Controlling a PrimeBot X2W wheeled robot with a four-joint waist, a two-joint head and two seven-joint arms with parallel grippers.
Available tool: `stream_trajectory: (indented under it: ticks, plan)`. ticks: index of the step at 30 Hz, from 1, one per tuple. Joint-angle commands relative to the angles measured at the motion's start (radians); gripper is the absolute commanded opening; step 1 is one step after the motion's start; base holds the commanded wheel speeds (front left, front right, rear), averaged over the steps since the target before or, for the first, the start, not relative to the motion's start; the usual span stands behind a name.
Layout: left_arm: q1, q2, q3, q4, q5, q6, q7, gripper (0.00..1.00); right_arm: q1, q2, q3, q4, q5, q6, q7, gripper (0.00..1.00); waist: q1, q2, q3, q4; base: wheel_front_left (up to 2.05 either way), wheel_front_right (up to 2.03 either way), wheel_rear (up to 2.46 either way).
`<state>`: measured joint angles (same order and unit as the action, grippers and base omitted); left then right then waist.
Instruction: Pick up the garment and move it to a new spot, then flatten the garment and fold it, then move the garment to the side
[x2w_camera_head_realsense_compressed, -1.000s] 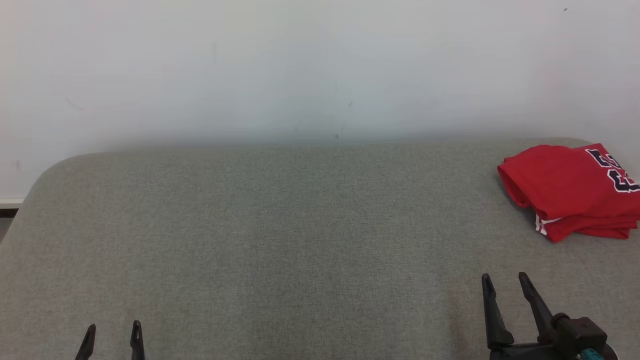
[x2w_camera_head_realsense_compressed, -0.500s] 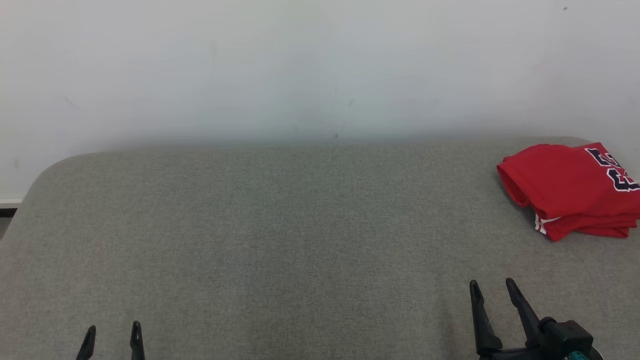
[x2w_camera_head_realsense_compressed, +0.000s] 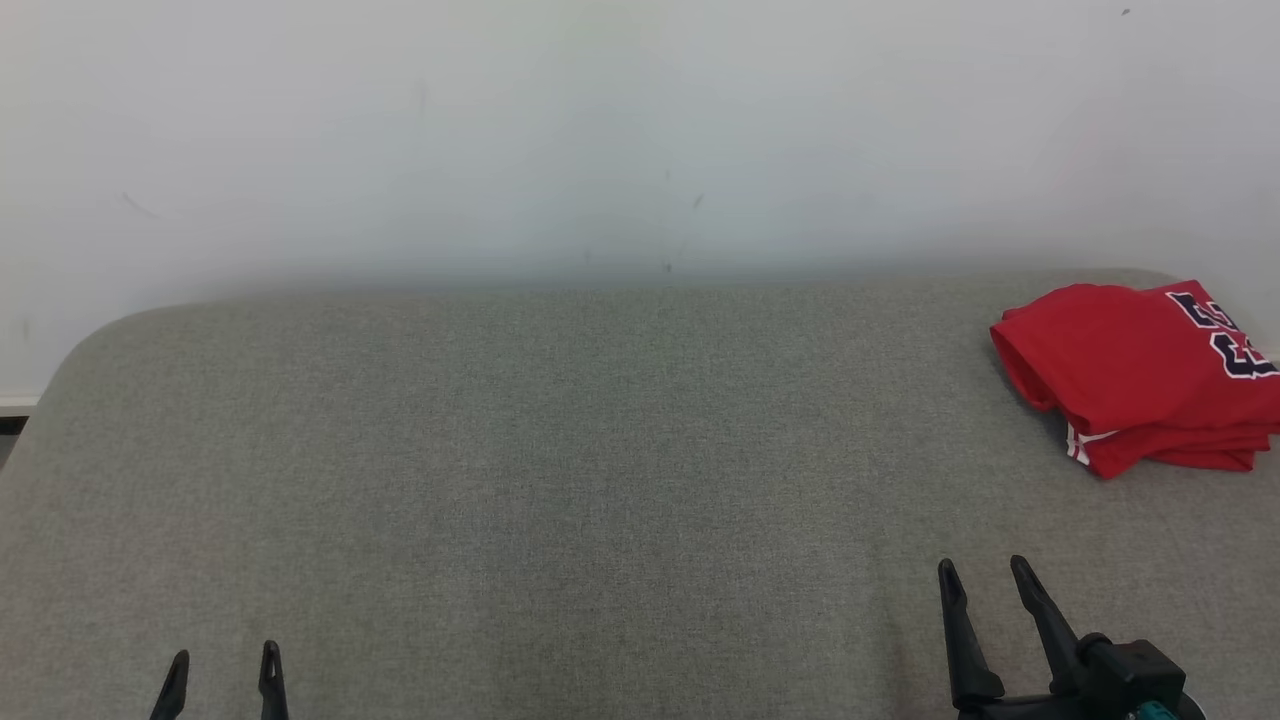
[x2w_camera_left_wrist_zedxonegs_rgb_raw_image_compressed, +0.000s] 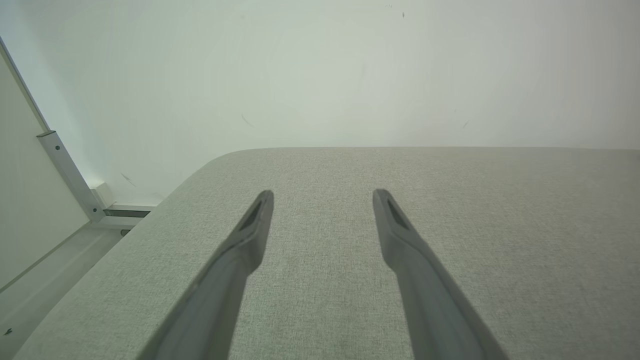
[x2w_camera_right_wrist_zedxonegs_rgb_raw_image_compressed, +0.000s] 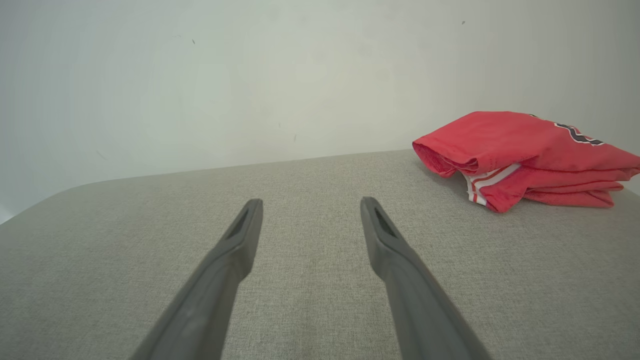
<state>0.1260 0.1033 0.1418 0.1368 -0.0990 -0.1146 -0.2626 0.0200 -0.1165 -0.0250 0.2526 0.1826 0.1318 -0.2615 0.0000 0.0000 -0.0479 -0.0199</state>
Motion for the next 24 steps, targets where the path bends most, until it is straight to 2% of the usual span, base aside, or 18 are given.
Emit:
stream_trajectory:
  ticks: [1,2,3,7,16,24]
  plan:
    - [-0.008,-0.002,0.004,0.002,0.007,0.000,-0.003,1.00,0.001,0.002,0.000,0.000,0.001,-0.003,-0.004,1.00,0.0000,0.0000,0.001,0.000,0.00,0.00,0.00]
    - [-0.008,-0.002,0.004,0.001,0.008,-0.001,-0.003,1.00,0.001,0.002,0.000,0.000,0.002,-0.003,-0.004,1.00,0.0000,0.0000,0.001,0.000,0.00,0.00,0.00]
    - [-0.001,-0.001,0.001,0.001,0.001,0.000,0.000,0.00,0.000,0.000,0.000,0.000,0.001,0.000,0.000,0.00,0.0000,0.0000,0.001,0.000,0.00,0.00,0.00]
    - [0.010,-0.010,-0.001,0.037,-0.004,0.000,0.005,0.00,0.014,0.003,0.000,0.034,0.004,0.000,0.008,0.00,0.0000,0.0000,0.001,0.000,0.00,0.00,0.00]
    - [-0.031,-0.016,0.002,0.053,-0.209,-0.002,0.063,0.00,-0.009,0.012,-0.016,0.030,0.197,0.000,0.061,0.00,0.0000,0.0000,0.005,0.002,0.00,0.00,0.00]
    - [-0.049,-0.019,-0.005,0.054,-0.340,-0.004,0.090,0.00,-0.021,0.017,-0.022,0.023,0.321,0.000,0.091,0.00,0.0000,0.0000,0.008,0.003,0.00,0.00,0.00]
